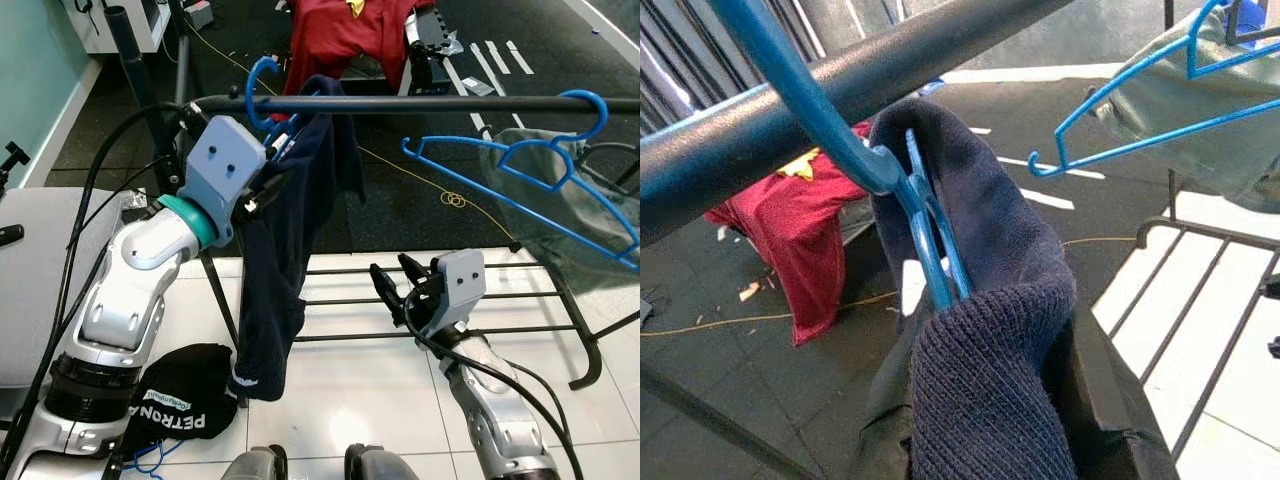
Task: Hang hanger
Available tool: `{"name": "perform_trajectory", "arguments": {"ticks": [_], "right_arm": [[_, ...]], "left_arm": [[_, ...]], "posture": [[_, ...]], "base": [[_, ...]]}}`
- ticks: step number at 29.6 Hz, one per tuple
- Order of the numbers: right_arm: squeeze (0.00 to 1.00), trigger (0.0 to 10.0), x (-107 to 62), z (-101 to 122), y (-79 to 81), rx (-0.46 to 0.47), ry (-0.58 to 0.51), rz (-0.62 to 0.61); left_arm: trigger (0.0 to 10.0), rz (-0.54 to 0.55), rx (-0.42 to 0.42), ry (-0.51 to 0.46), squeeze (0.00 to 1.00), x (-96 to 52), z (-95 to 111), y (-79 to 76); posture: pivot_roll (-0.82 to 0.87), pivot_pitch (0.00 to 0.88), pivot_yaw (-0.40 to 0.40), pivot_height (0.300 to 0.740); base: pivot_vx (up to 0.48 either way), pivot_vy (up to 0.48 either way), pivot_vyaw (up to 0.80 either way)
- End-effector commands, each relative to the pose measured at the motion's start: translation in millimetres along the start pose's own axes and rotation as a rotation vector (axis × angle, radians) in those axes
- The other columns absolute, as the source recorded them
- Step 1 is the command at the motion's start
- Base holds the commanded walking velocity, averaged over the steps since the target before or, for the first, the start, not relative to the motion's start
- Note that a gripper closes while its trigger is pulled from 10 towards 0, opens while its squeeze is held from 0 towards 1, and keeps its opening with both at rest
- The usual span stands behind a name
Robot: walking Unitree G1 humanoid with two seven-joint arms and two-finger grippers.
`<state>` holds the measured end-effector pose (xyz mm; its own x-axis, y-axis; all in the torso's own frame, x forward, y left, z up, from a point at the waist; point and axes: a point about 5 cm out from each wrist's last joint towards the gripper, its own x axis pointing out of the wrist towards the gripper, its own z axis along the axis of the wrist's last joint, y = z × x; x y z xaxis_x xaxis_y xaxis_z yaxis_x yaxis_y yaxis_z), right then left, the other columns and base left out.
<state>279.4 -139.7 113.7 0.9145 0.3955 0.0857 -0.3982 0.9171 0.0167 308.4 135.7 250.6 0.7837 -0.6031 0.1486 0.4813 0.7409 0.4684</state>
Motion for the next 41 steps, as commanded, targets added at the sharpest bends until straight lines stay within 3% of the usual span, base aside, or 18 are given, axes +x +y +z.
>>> {"name": "perform_trajectory", "arguments": {"ticks": [1,2,3,4,5,6,11,15,19,21,23,24,26,28,36,41], "right_arm": [[0.00,10.0,-3.3,-3.8,-0.1,0.001,0.022,-0.004],[0.00,10.0,-4.2,-4.7,0.7,0.002,0.025,-0.002],[0.00,10.0,-4.2,-4.7,0.7,0.002,0.025,-0.002],[0.00,10.0,-5.1,-5.1,1.4,-0.001,0.025,0.002],[0.00,10.0,-5.1,-5.1,1.4,-0.001,0.025,0.002],[0.00,10.0,-6.0,-5.0,2.0,-0.003,0.022,0.007],[0.00,10.0,-6.7,-3.8,3.6,-0.012,0.011,0.022],[0.00,10.0,-6.4,-2.9,3.9,-0.011,0.004,0.023],[0.00,10.0,-5.1,5.0,-1.7,-0.016,-0.041,0.023],[0.00,10.0,-6.2,11.3,-3.5,-0.014,-0.073,0.070],[0.00,10.0,-10.8,22.9,-1.8,-0.017,-0.117,0.217],[0.00,10.0,-10.8,22.9,-1.8,-0.017,-0.117,0.217],[0.00,10.0,-20.6,29.2,2.2,-0.005,-0.078,0.389],[0.00,10.0,-24.1,30.1,3.4,-0.005,-0.057,0.438],[0.00,10.0,-36.9,30.8,16.6,0.090,-0.036,0.591],[0.00,10.0,-34.6,34.0,13.2,0.091,-0.063,0.559]], "left_arm": [[0.0,-0.027,0.014,-0.059,0.00,-4.2,9.3,-1.9],[0.0,-0.130,-0.025,-0.035,0.00,-16.6,3.6,-8.8],[0.0,-0.130,-0.025,-0.035,0.00,-16.6,3.6,-8.8],[0.0,-0.215,-0.055,-0.020,0.00,-28.0,-0.1,-14.6],[0.0,-0.215,-0.055,-0.020,0.00,-28.0,-0.1,-14.6],[0.0,-0.283,-0.085,-0.016,0.00,-38.4,-1.3,-19.2],[0.0,-0.369,-0.120,-0.036,0.00,-53.3,-0.4,-25.6],[0.0,-0.373,-0.114,-0.036,0.00,-55.5,-1.7,-25.9],[0.0,-0.339,-0.055,0.011,0.00,-58.1,-14.4,-20.2],[0.0,-0.325,-0.034,0.041,0.00,-58.2,-21.3,-18.4],[0.0,-0.317,-0.017,0.084,0.00,-58.3,-31.8,-16.6],[0.0,-0.317,-0.017,0.084,0.00,-58.3,-31.8,-16.6],[0.0,-0.322,-0.012,0.114,0.00,-57.7,-40.2,-16.8],[0.0,-0.321,-0.014,0.119,0.00,-57.1,-42.4,-17.0],[0.0,-0.333,-0.037,0.101,0.00,-48.1,-46.9,-27.3],[0.0,-0.337,-0.046,0.088,0.00,-46.4,-46.3,-30.1]], "posture": [[-0.05,0.111,0.051,0.740],[-0.05,0.116,0.055,0.740],[-0.05,0.116,0.055,0.740],[-0.05,0.118,0.054,0.740],[-0.05,0.118,0.054,0.740],[-0.05,0.121,0.054,0.740],[-0.05,0.122,0.052,0.740],[-0.05,0.122,0.052,0.740],[-0.05,0.122,0.052,0.740],[-0.05,0.120,0.055,0.740],[-0.05,0.119,0.057,0.740],[-0.05,0.119,0.057,0.740],[-0.06,0.117,0.058,0.740],[-0.06,0.117,0.058,0.740],[-0.07,0.105,0.055,0.740],[-0.07,0.102,0.055,0.740]], "base": [[0.000,0.000,0.00],[0.000,0.000,0.00],[0.000,0.000,0.00],[0.000,0.000,0.00],[0.000,0.000,0.00],[0.000,0.000,0.00],[0.000,0.000,0.00],[0.000,0.000,0.00],[0.000,0.000,0.00],[0.000,0.000,0.00],[0.000,0.000,0.00],[0.000,0.000,0.00],[0.000,0.000,0.00],[0.000,0.000,0.00],[0.000,0.000,0.00],[0.000,0.000,0.00]]}}
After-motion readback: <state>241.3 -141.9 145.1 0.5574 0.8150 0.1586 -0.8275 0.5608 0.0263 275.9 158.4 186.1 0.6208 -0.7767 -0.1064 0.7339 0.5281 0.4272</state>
